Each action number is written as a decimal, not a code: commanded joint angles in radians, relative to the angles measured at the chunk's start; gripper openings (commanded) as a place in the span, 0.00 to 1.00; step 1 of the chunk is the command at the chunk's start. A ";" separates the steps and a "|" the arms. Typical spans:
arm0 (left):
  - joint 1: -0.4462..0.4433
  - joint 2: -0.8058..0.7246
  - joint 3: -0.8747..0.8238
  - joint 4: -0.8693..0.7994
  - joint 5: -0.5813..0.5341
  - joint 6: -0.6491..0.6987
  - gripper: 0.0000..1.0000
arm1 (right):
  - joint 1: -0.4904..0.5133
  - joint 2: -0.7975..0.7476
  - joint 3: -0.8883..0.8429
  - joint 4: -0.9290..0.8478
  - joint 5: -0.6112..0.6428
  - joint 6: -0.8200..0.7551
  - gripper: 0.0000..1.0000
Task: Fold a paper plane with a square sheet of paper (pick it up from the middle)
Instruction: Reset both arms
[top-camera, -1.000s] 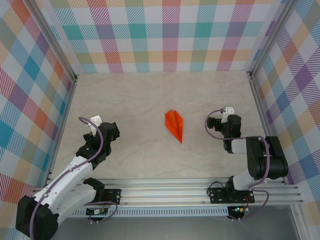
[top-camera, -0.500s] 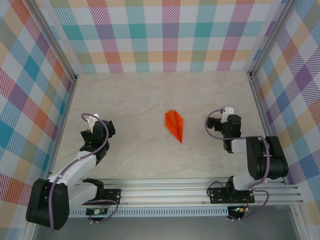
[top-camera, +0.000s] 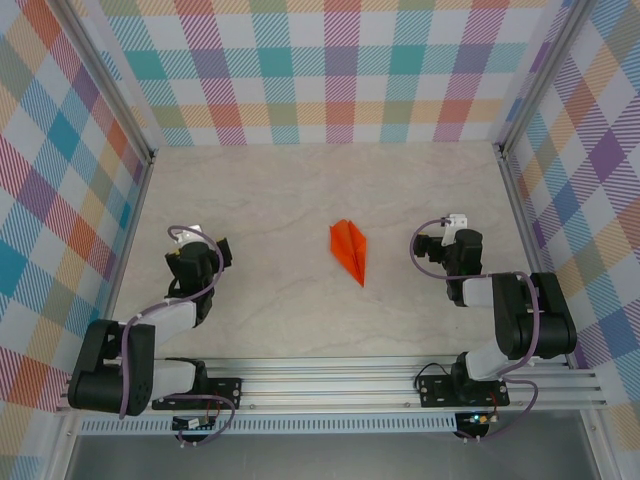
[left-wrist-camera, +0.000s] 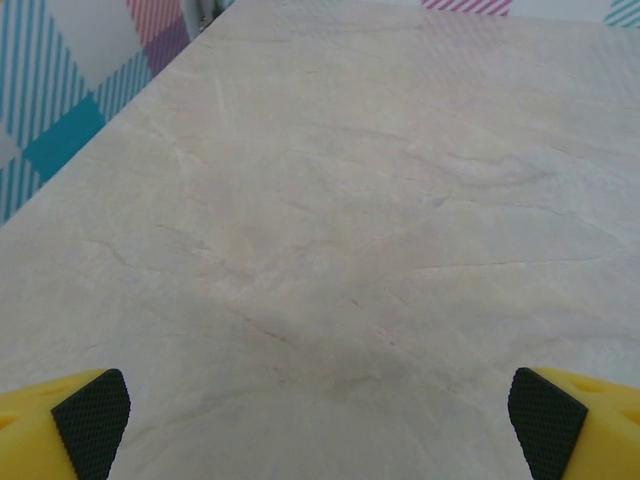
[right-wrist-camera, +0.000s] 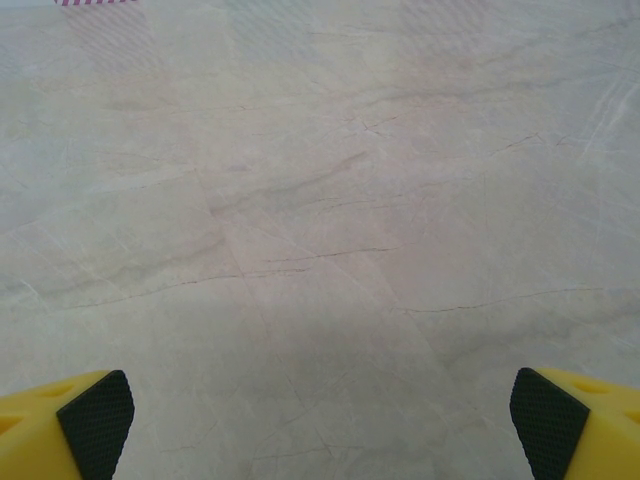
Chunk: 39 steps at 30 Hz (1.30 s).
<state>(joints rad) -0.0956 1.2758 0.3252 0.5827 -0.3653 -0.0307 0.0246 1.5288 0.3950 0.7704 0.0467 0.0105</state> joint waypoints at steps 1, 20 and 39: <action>0.022 0.046 0.020 0.113 0.153 0.073 0.99 | -0.009 -0.002 0.021 0.033 -0.023 0.006 1.00; 0.025 0.289 0.071 0.272 0.189 0.027 1.00 | -0.008 -0.001 0.021 0.032 -0.025 0.005 1.00; 0.023 0.291 0.097 0.226 0.267 0.061 1.00 | -0.008 -0.001 0.022 0.030 -0.024 0.005 1.00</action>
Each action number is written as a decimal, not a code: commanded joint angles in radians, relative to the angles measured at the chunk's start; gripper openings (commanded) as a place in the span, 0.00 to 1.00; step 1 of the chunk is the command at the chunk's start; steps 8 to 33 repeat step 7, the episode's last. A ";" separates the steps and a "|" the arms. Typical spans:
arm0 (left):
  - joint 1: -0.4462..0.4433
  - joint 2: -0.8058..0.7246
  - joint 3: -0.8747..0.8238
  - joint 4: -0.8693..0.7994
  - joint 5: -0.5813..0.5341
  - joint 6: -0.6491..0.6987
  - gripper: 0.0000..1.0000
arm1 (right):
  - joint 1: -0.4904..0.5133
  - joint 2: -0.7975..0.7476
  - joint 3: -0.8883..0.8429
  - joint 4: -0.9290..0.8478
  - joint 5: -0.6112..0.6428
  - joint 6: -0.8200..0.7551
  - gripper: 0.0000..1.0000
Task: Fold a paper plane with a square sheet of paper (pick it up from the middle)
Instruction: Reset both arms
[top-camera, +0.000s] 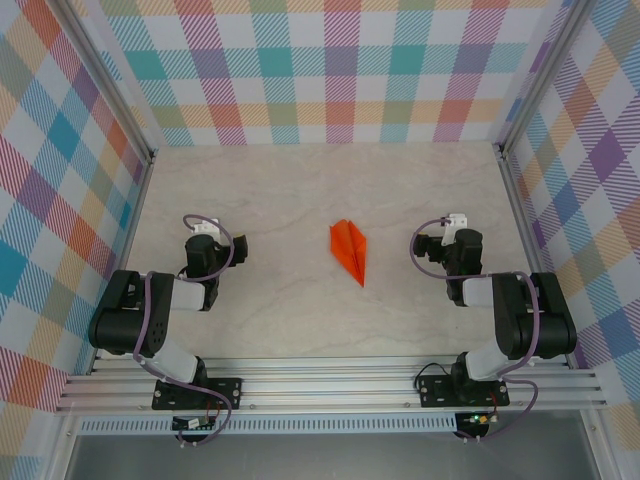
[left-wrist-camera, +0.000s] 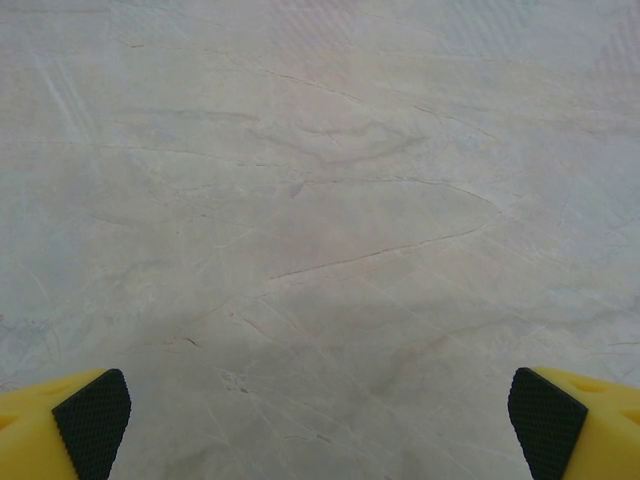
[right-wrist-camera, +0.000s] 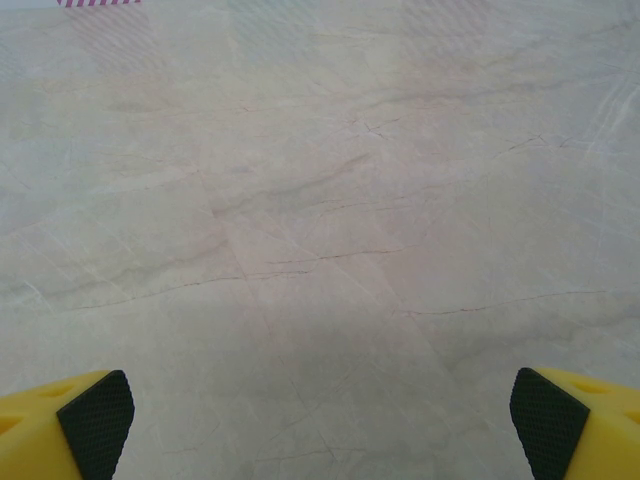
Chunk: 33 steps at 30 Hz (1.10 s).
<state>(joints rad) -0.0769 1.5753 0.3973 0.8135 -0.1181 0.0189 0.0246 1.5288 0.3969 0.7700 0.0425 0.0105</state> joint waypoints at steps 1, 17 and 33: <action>0.004 -0.009 0.027 -0.005 0.021 0.010 1.00 | -0.008 -0.001 0.020 0.031 -0.021 0.006 1.00; 0.006 -0.009 0.026 -0.007 0.023 0.011 1.00 | -0.008 -0.001 0.020 0.032 -0.021 0.005 1.00; 0.006 -0.009 0.026 -0.007 0.023 0.011 1.00 | -0.008 -0.001 0.020 0.032 -0.021 0.005 1.00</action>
